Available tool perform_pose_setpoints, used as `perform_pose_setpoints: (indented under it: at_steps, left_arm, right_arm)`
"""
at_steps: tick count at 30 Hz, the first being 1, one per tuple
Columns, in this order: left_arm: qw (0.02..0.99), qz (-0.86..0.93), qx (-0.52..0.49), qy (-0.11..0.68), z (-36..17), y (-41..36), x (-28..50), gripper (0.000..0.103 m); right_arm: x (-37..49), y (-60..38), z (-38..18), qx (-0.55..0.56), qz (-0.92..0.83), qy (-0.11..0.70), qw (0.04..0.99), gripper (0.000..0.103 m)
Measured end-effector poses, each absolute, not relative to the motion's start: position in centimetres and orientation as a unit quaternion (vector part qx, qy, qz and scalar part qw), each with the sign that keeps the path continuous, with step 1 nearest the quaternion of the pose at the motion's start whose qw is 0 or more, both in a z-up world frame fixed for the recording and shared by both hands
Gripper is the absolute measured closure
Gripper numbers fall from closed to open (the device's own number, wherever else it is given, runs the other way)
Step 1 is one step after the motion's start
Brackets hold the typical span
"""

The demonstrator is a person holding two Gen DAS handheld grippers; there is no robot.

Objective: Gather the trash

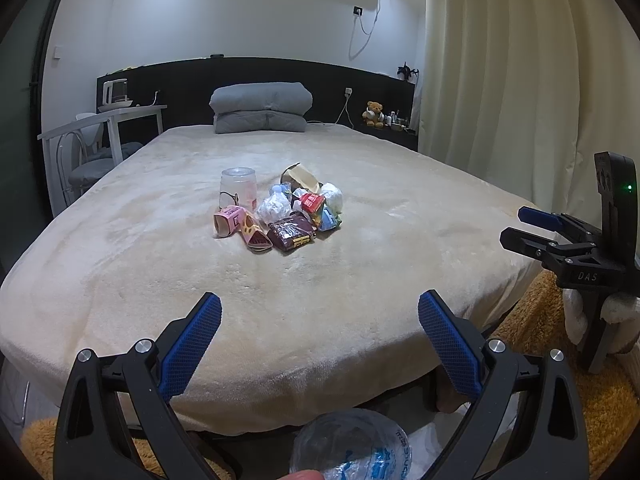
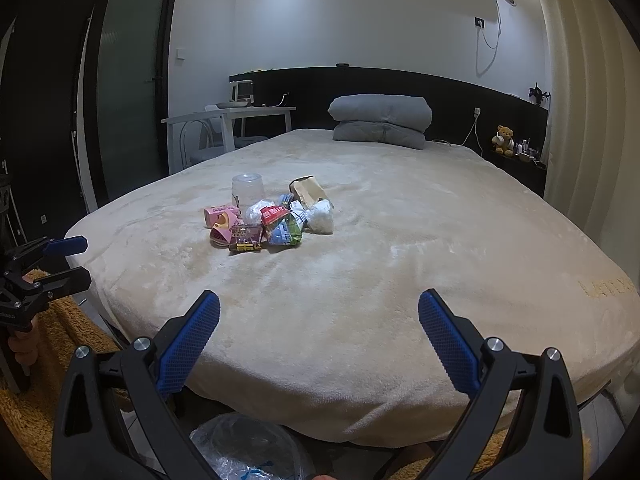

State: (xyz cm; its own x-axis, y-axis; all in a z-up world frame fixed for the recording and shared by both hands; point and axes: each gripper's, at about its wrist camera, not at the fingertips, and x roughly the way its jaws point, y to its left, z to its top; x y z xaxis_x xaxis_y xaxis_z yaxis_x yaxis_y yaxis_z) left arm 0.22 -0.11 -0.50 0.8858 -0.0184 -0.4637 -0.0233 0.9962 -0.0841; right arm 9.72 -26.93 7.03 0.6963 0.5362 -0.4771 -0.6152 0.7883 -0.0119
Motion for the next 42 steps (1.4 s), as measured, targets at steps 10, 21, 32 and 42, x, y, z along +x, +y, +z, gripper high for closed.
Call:
perform_pose_setpoints:
  at_steps: [10,21,32,42]
  left_arm:
    - [0.970,0.000,-0.042,0.240,-0.51,-0.21,0.19,0.006]
    - [0.970,-0.001,-0.040,0.240,-0.52,-0.22,0.18,0.006]
    - [0.970,-0.001,-0.040,0.239,-0.56,-0.22,0.22,0.006]
    - [0.970,-0.002,-0.041,0.239,-0.60,-0.17,0.24,0.006]
  right_arm:
    - [9.91,-27.03,6.97,-0.073,0.322,0.235,0.914,0.005]
    - [9.89,-26.70,6.52,-0.085,0.329,0.236,0.911,0.005]
    - [9.83,-26.61,6.47,-0.086,0.329,0.236,0.910,0.005]
    - [9.87,-26.51,6.35,-0.088,0.329,0.238,0.910,0.005]
